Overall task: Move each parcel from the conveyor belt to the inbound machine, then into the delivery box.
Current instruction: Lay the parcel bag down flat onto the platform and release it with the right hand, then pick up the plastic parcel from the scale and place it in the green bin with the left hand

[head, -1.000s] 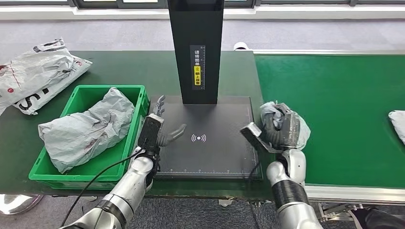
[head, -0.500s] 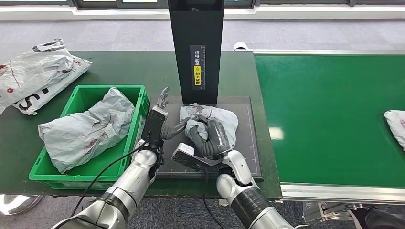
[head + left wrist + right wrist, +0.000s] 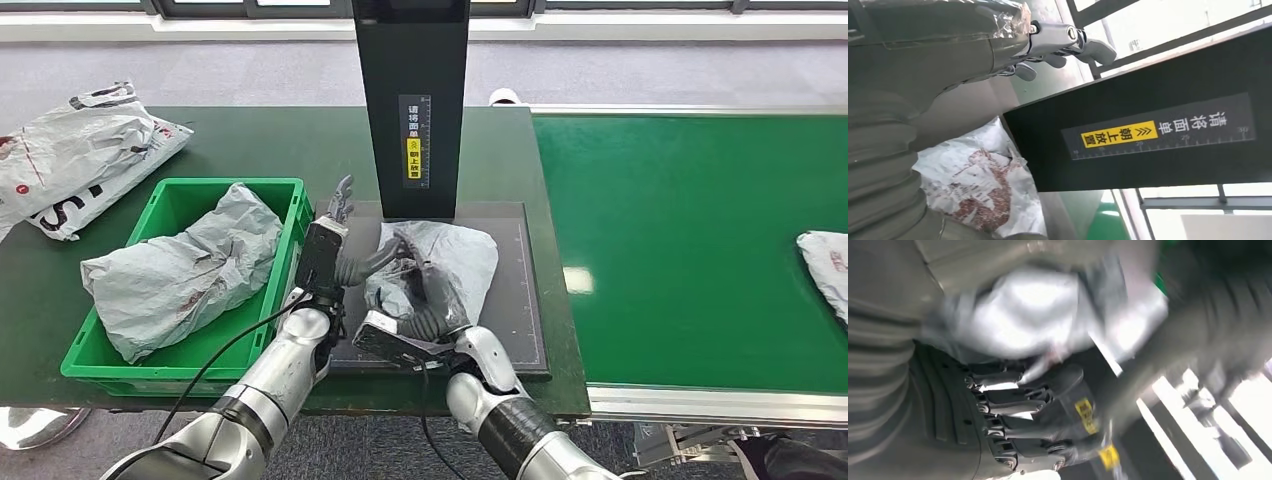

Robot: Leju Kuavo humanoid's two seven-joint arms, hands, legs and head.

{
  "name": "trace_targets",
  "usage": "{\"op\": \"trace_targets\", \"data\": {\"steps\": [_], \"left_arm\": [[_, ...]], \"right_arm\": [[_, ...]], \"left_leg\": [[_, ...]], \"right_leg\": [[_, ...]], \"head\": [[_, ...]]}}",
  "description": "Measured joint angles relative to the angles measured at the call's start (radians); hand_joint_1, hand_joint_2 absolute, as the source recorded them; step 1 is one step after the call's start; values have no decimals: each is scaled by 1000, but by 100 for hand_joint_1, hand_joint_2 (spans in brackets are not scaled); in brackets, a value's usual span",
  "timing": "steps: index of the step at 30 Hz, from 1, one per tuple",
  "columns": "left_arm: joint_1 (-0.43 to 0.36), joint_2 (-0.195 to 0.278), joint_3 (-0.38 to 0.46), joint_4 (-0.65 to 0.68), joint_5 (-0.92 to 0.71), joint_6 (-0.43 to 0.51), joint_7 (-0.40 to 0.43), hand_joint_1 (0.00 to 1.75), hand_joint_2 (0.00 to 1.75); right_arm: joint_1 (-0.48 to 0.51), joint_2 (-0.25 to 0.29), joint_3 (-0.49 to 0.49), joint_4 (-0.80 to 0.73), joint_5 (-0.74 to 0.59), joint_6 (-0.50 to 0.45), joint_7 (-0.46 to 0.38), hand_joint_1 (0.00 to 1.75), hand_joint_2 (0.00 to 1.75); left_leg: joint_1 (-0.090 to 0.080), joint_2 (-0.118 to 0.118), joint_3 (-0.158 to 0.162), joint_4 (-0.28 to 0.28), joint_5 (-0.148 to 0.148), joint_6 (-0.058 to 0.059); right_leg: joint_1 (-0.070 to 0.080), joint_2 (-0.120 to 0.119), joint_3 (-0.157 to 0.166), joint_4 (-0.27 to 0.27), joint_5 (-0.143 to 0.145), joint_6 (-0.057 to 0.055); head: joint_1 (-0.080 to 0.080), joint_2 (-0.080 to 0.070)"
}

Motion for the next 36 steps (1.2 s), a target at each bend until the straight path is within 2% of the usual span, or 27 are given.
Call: {"op": "trace_targets", "data": {"steps": [4, 9, 11, 13, 15, 22, 30, 32, 36], "left_arm": [[0, 1, 0, 1, 9, -23, -13, 0, 175], [1, 11, -23, 2, -38, -115, -51, 0, 175], [1, 15, -39, 5, -69, -130, -26, 0, 175], [1, 21, -61, 18, -123, -134, 36, 0, 175], [0, 30, -92, 40, -192, -135, 101, 0, 175], [-15, 53, -191, 107, -347, -136, 241, 0, 175], [-28, 68, -260, 141, -385, -136, 272, 0, 175], [-34, 72, -283, 150, -462, -124, 323, 0, 175], [-61, 81, -381, 172, -705, -147, 461, 175, 175]], "right_arm": [[13, -14, -48, -45, -142, -28, -120, 0, 175], [16, -44, -110, -56, -346, 69, -234, 0, 175], [16, -54, -141, -56, -440, 116, -282, 0, 175], [16, -64, -177, -56, -515, 141, -317, 0, 175], [16, -74, -210, -56, -552, 147, -332, 0, 175], [16, -97, -258, -56, -573, 141, -334, 0, 175], [16, -108, -268, -56, -573, 137, -334, 0, 175], [16, -110, -271, -56, -578, 138, -331, 0, 175], [16, -116, -284, -56, -585, 153, -318, 0, 175]], "left_leg": [[0, 0, 0, 0, 0, 0], [0, 0, 0, 0, 0, 0], [0, 0, 0, 0, 0, 0], [0, 0, 0, 0, 0, 0], [0, 0, 0, 0, 0, 0], [0, 0, 0, 0, 0, 0], [0, 0, 0, 0, 0, 0], [0, 0, 0, 0, 0, 0], [0, -1, 2, 0, 0, 0]], "right_leg": [[0, 0, 0, 0, 0, 0], [0, 0, 0, 0, 0, 0], [0, 0, 0, 0, 0, 0], [0, 0, 0, 0, 0, 0], [0, 0, 0, 0, 0, 0], [0, 1, 0, 0, 0, 0], [0, 1, 0, 0, 0, 0], [0, 1, 0, 0, 0, 0], [0, -2, 4, -1, 0, 0]], "head": [[0, 0], [0, 0], [0, 0], [0, 0], [0, 0], [0, 0], [0, 0], [0, 0], [0, 0]]}}
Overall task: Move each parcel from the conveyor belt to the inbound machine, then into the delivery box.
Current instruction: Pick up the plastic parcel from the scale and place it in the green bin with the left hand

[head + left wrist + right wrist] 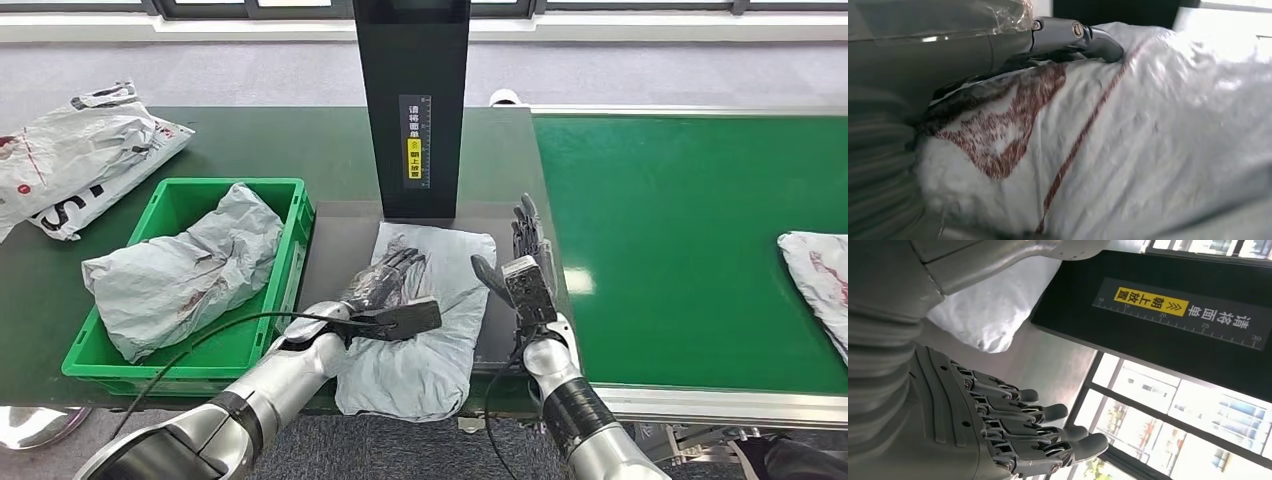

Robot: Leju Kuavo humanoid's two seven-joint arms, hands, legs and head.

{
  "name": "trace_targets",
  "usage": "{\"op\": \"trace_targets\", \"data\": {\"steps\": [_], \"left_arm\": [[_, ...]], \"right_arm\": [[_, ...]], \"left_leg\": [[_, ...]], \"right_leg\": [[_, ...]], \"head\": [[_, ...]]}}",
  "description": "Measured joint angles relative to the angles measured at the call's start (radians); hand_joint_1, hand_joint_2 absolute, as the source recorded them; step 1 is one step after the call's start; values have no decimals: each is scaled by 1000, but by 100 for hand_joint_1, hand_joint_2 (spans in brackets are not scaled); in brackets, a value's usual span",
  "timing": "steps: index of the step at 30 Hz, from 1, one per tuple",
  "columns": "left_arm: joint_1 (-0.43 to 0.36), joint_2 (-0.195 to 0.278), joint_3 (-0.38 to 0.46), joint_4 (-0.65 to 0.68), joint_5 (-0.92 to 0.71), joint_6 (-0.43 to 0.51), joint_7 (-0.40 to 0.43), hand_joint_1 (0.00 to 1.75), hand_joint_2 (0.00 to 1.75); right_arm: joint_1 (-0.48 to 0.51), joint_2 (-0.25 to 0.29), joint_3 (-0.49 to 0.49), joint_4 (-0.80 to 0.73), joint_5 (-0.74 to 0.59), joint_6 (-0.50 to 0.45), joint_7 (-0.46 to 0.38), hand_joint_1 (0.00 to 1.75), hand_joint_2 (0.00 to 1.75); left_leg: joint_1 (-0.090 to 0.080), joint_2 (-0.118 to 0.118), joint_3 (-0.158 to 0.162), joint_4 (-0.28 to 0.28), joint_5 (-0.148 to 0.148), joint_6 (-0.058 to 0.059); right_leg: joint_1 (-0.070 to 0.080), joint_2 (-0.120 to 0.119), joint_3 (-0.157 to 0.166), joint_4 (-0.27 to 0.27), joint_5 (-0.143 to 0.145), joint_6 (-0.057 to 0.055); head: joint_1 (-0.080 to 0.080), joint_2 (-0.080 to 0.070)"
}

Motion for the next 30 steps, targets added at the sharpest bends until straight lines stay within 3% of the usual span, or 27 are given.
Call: {"op": "trace_targets", "data": {"steps": [3, 6, 10, 13, 15, 18, 21, 25, 30], "left_arm": [[-10, 2, -33, 7, -58, 20, 17, 175, 175], [-6, 2, -23, 2, -58, 117, 0, 175, 175], [0, 8, 26, -33, -57, 227, -14, 175, 175], [3, 23, 94, -100, -60, 385, -23, 175, 175], [5, 43, 156, -166, -95, 481, -29, 175, 175], [14, 65, 306, -308, -219, 545, -95, 175, 175], [15, 62, 499, -449, -344, 556, -203, 175, 175], [18, 56, 711, -576, -450, 557, -259, 175, 175], [33, 51, 865, -644, -482, 557, -303, 175, 175]], "right_arm": [[3, -2, -7, -1, 15, -1, 7, 0, 175], [25, -3, -14, -17, 42, -12, 26, 0, 175], [60, -3, -16, -51, 61, -15, 49, 0, 175], [78, -3, -16, -65, 67, -14, 61, 0, 175], [87, -3, -16, -69, 70, -13, 70, 0, 175], [95, -3, -16, -69, 73, -13, 74, 0, 175], [96, -3, -16, -64, 64, -13, 68, 0, 175], [96, -3, -16, -53, 54, -13, 57, 0, 175], [91, -3, -16, -44, 50, -16, 56, 0, 175]], "left_leg": [[0, 0, 4, 0, -1, 0], [0, 0, 4, 0, -1, 0], [0, 1, 4, 0, 1, -1], [0, 2, 3, 0, 1, -2], [0, 3, 2, 0, 2, -2], [0, 5, -1, 0, 2, -3], [1, 5, -2, 0, 2, -3], [2, 6, -2, 0, 1, -4], [2, 5, -3, 0, 1, -4]], "right_leg": [[0, -1, 4, 0, -1, 0], [0, 0, 4, 0, 0, 0], [1, 1, 3, 0, 1, -1], [1, 2, 1, 0, 2, -2], [1, 3, 0, 1, 2, -3], [2, 5, -4, 1, 2, -3], [3, 5, -5, 1, 2, -3], [3, 6, -5, 1, 2, -3], [3, 5, -5, 1, 2, -3]], "head": [[0, 0], [0, 0], [0, 0], [0, 0], [0, 0], [0, 0], [0, 0], [0, 0], [0, 0]]}}
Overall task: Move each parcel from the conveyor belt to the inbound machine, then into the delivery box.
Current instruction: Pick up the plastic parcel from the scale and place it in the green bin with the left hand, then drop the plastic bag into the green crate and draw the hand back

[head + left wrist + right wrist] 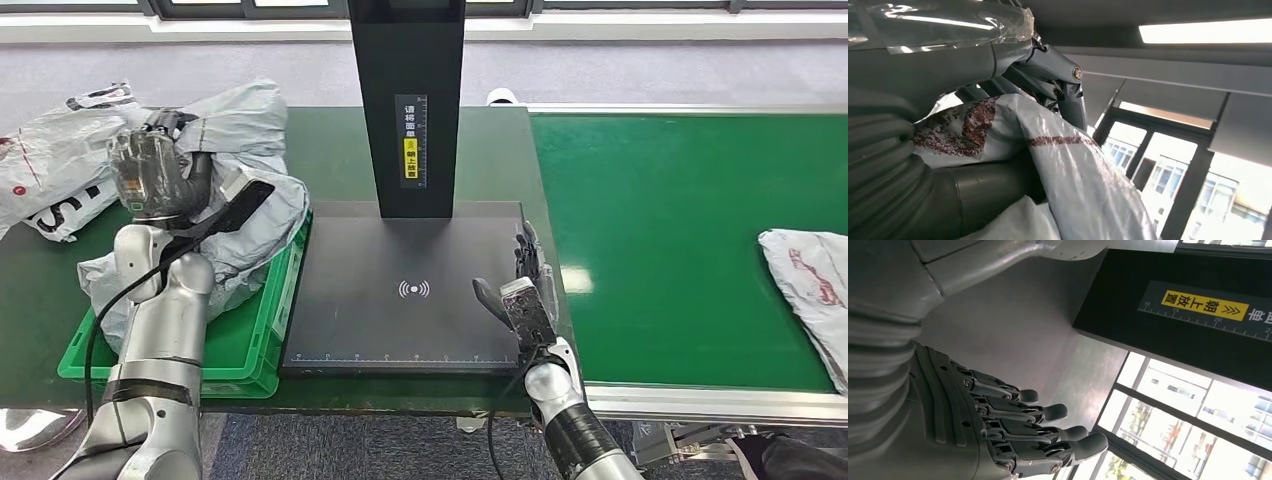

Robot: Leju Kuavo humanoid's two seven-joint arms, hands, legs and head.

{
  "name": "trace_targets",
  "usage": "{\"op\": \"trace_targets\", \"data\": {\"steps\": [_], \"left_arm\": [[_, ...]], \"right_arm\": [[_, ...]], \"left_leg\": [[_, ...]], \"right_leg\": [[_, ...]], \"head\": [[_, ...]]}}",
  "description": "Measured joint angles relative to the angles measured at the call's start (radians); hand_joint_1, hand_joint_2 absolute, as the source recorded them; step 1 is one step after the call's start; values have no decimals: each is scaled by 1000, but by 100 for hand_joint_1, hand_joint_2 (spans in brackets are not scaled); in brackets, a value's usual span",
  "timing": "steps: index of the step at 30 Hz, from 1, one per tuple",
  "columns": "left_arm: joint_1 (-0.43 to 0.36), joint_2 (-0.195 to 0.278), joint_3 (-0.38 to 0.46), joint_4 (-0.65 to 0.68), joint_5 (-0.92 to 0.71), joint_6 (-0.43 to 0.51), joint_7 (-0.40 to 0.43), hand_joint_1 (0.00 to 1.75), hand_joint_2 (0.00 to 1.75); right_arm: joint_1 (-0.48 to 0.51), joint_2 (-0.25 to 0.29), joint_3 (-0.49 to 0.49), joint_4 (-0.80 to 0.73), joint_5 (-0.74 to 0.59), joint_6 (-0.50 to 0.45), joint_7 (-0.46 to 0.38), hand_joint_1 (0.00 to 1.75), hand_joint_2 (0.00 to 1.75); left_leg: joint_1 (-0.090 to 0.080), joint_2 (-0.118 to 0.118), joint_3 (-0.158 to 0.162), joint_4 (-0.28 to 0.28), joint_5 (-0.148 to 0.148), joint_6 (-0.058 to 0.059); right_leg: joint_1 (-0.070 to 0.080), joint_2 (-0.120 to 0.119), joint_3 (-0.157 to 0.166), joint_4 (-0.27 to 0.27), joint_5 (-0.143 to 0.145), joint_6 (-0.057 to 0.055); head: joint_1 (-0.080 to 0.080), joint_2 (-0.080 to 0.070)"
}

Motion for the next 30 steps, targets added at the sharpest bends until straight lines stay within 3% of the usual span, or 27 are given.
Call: {"op": "trace_targets", "data": {"steps": [5, 12, 14, 16, 18, 20, 23, 30], "left_arm": [[18, -12, 102, -48, -136, 0, 29, 175, 175], [32, -13, 139, -70, -174, 0, 78, 175, 175], [25, 9, 123, -28, -216, -3, 220, 175, 175], [1, 53, 65, 86, -243, -45, 458, 175, 175], [-31, 101, -11, 234, -243, -180, 642, 87, 175], [-48, 136, -68, 361, -240, -343, 688, 0, 175], [-50, 162, -117, 473, -233, -404, 685, 0, 175], [-60, 185, -150, 550, -172, -274, 696, 0, 175]], "right_arm": [[-5, 0, 0, 2, 0, -3, 2, 0, 175], [-6, 0, 0, 2, 0, -4, 4, 0, 175], [-5, 0, 0, 2, 3, -6, 11, 0, 175], [-5, 0, 0, 1, 10, -4, 23, 0, 175], [-3, 0, -1, -3, 23, 5, 38, 0, 175], [-1, 0, -2, -10, 40, 20, 55, 0, 175], [11, 0, -8, -26, 69, 34, 83, 0, 175], [61, -1, -26, -86, 109, 54, 127, 0, 175]], "left_leg": [[0, 0, 0, 0, 0, 0], [0, -1, -1, 0, 0, 0], [0, -1, 0, 0, 0, 0], [-1, 0, 0, 0, 0, 0], [-1, 1, 0, 0, 1, -1], [0, 2, 0, 0, 1, -2], [0, 2, 0, 0, 2, -3], [0, 1, 0, 0, 1, -3]], "right_leg": [[0, 0, 0, 0, 0, 0], [0, -1, 0, 0, 0, 0], [0, -1, -1, -1, 0, 0], [0, 0, -1, -1, 0, 0], [1, 0, -1, -1, 1, -1], [1, 2, -1, -1, 2, -2], [2, 1, -1, -1, 2, -3], [2, 1, -1, -1, 1, -2]], "head": [[0, 0], [0, 0], [0, 0], [0, 0], [0, 0], [0, 0], [0, 0], [0, 0]]}}
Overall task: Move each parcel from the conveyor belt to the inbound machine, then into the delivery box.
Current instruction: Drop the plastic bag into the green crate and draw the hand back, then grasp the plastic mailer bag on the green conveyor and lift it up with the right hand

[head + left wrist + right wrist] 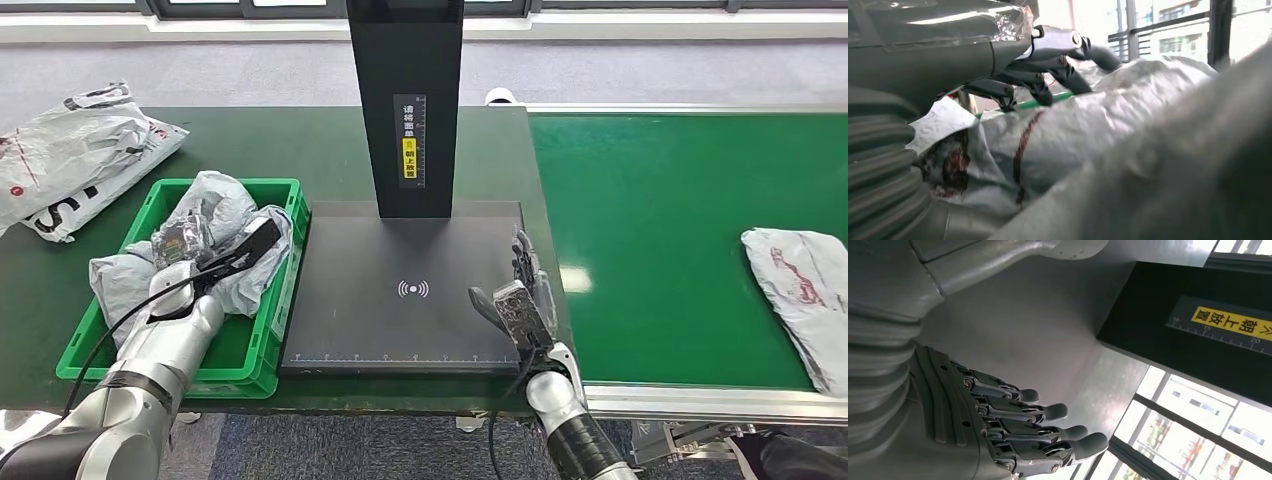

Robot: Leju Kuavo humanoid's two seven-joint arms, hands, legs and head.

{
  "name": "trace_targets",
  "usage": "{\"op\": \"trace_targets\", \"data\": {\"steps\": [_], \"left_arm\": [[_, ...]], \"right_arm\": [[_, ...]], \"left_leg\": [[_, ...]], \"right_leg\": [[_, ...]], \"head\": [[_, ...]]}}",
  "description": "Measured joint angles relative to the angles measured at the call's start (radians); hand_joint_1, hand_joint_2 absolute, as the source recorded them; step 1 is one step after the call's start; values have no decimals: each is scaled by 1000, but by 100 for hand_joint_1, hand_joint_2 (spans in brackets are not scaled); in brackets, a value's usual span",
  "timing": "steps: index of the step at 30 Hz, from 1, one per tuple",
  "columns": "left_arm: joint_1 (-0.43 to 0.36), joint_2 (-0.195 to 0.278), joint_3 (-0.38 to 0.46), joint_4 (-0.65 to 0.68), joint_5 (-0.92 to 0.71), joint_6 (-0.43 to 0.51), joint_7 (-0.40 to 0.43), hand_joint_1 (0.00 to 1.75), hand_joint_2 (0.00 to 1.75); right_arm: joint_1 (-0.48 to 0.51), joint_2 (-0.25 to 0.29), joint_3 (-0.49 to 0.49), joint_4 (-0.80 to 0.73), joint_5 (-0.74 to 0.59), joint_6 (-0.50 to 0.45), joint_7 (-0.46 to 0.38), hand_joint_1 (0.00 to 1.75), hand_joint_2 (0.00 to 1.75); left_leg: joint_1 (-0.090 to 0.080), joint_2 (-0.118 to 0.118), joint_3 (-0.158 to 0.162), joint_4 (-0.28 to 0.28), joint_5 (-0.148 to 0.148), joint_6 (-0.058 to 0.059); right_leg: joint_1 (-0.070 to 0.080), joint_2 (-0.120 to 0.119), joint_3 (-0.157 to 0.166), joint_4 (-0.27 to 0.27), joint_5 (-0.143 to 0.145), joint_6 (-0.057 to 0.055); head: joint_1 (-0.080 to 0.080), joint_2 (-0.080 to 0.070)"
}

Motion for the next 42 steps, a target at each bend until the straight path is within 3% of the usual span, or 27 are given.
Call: {"op": "trace_targets", "data": {"steps": [6, 10, 13, 16, 19, 23, 27, 32, 38, 42], "left_arm": [[-7, 3, 7, 6, 103, 76, -73, 0, 175], [-11, 0, 29, 2, 232, 152, -196, 0, 0], [-12, -12, 75, -37, 509, 239, -437, 0, 0], [-9, -26, 111, -106, 824, 261, -656, 0, 0], [0, -35, 116, -165, 975, 248, -729, 0, 0], [6, -40, 117, -208, 999, 244, -739, 0, 0], [12, -46, 116, -232, 1089, 198, -760, 0, 175], [45, -69, 82, -254, 1217, 31, -755, 0, 175], [63, -94, 45, -264, 1230, -27, -748, 0, 175], [94, -128, -40, -266, 1237, -221, -745, 0, 175]], "right_arm": [[19, 0, -9, -19, 11, 2, 11, 0, 175], [24, 0, -10, -26, 13, 0, 18, 0, 175], [29, 0, -14, -30, 11, -5, 16, 0, 175], [29, 0, -16, -30, 1, -14, 7, 0, 175], [28, 0, -16, -30, -6, -21, -2, 0, 175], [27, 0, -16, -30, -9, -21, -2, 0, 175], [26, 0, -17, -29, -18, -26, -5, 0, 175], [24, -1, -21, -28, -23, -45, -19, 0, 175], [21, -2, -25, -28, -22, -56, -20, 0, 175], [6, -7, -26, -19, 10, -117, -28, 0, 175]], "left_leg": [[0, 0, 0, 0, 0, 0], [0, 0, 0, 0, 1, -1], [0, 0, 0, 0, 1, -1], [0, 0, 0, 0, 1, -1], [0, 0, 0, 0, 0, -1], [0, -1, 0, 0, 1, -1], [0, 0, 0, 0, 1, -1], [0, -1, 0, 0, 1, -1], [0, 0, 0, 0, 0, -1], [0, -3, -1, 0, 0, 0]], "right_leg": [[1, 0, 0, 0, 0, 0], [1, 0, 0, 0, 0, 0], [1, 0, 0, 0, 0, 0], [1, 0, 0, 0, 0, 0], [1, 0, 0, 0, 0, 0], [1, -1, 0, 0, 0, 0], [1, 0, 0, 0, 0, -1], [1, -1, 0, 0, 0, 0], [1, 0, 0, 0, 0, 0], [0, -3, 1, 0, 0, 0]], "head": [[0, 0], [0, 0], [0, 0], [0, 0], [0, 0], [0, 0], [0, 0], [0, 0], [0, 0], [0, 0]]}}
